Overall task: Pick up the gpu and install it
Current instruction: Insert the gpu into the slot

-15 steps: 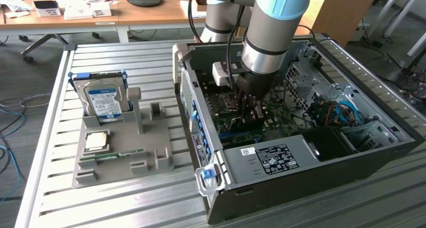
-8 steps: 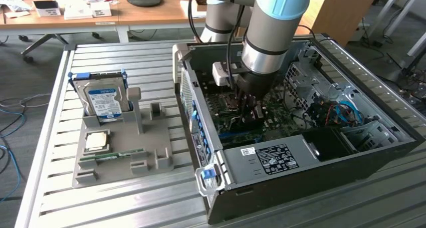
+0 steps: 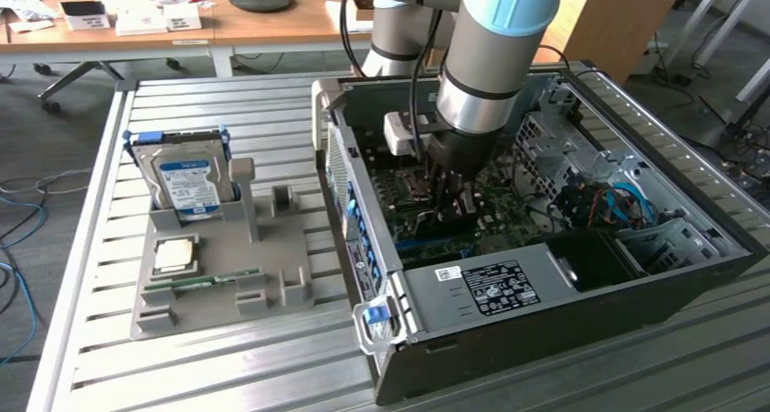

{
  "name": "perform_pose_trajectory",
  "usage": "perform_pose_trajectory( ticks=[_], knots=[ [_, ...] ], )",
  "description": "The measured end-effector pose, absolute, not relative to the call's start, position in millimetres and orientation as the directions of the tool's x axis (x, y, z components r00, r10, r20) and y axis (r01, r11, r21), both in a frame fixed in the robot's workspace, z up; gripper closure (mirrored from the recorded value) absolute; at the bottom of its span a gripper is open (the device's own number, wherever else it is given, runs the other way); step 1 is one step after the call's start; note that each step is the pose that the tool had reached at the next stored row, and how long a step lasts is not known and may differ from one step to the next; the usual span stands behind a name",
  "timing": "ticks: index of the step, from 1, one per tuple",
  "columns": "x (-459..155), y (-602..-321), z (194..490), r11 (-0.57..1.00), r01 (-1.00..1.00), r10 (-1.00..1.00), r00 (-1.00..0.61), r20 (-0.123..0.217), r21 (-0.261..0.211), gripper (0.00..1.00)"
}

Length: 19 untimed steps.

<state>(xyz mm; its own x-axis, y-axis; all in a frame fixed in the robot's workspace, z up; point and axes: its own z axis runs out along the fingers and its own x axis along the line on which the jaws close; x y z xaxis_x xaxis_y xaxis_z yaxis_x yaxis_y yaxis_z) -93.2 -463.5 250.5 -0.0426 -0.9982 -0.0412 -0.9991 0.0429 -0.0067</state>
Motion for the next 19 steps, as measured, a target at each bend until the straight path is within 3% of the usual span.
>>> perform_pose_trajectory(
  ticks=[19],
  knots=[
    [-93.5, -463.5, 247.5, 0.043, -0.999, -0.998, -0.043, -0.041, -0.007, 0.73]
  ],
)
